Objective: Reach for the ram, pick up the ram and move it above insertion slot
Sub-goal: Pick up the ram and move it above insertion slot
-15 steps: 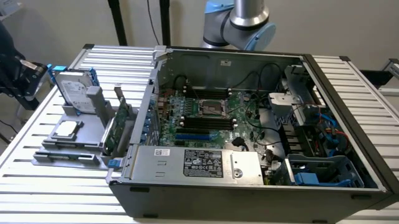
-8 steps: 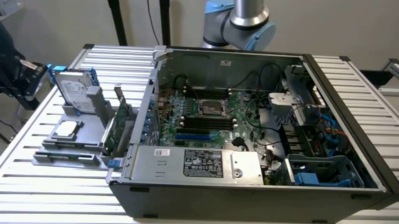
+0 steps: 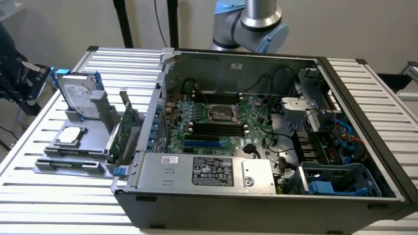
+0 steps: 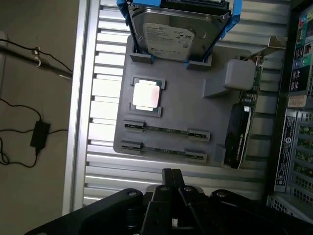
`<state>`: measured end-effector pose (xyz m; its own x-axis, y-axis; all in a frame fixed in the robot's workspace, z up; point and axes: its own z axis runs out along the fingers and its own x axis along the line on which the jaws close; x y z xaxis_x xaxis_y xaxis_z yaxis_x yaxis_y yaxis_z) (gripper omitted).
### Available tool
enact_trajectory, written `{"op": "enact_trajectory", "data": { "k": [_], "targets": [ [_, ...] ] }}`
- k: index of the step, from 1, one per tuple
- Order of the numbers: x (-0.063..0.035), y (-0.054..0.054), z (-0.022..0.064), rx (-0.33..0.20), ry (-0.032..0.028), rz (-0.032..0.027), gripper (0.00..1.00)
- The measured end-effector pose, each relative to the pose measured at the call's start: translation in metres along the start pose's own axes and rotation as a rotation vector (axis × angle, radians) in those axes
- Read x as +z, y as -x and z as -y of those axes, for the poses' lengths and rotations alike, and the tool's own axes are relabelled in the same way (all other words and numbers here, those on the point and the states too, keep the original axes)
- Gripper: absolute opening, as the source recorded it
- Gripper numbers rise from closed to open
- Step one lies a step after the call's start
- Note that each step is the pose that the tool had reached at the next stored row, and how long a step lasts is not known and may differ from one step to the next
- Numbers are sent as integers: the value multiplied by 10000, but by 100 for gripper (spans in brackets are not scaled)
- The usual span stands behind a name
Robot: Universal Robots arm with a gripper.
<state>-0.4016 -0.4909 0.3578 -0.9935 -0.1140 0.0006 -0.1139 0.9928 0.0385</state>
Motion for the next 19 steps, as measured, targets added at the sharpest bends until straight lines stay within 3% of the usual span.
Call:
{"op": "enact_trajectory", "data": {
  "k": [19],
  "targets": [
    [0,0,0,-3453,-2,-133,11]
  ]
}}
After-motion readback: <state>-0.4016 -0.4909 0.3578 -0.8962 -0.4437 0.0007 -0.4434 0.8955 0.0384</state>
